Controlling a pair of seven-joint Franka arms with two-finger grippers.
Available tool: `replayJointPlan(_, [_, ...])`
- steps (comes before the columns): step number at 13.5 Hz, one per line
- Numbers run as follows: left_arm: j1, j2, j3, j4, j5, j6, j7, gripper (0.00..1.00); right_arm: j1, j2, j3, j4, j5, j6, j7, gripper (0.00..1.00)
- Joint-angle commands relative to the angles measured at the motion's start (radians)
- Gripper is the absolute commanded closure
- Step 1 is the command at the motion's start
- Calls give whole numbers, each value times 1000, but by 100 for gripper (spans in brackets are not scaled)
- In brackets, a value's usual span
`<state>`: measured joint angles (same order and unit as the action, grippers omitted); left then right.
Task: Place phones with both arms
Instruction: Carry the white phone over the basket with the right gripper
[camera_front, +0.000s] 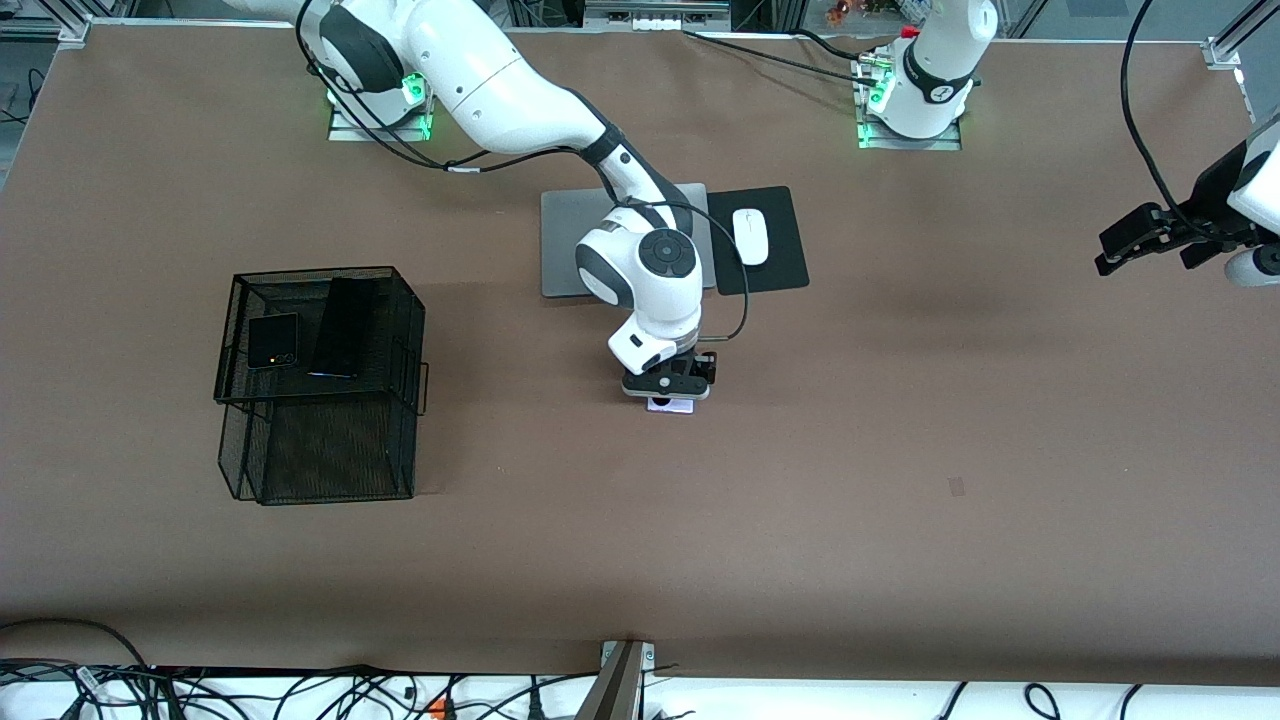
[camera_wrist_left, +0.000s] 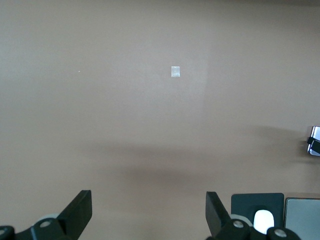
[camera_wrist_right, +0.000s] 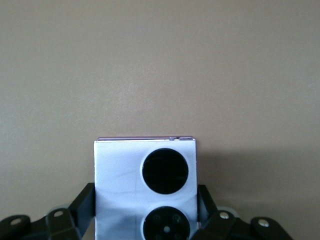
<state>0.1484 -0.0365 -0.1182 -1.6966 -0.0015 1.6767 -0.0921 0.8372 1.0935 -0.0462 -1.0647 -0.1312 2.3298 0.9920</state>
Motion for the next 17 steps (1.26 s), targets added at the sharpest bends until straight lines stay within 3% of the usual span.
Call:
replayJointPlan(1, [-3, -6, 3, 6, -18, -5, 22, 0, -10, -7, 5, 37, -21, -96, 4, 100])
replayJointPlan(8, [-3, -6, 3, 6, -18, -9, 18, 0, -23, -208, 48, 78, -10, -395, -22, 100])
replayJointPlan(12, [-3, -6, 3, 6, -18, -9, 18, 0, -82, -343, 46, 71, 16, -567, -182, 100])
replayJointPlan(15, [-3, -6, 3, 6, -18, -9, 18, 0, -160, -449, 22, -27, 53, -626, -366, 100])
replayJointPlan(17, [-3, -6, 3, 6, -18, -9, 18, 0, -200, -544, -24, -166, 76, -604, -490, 100])
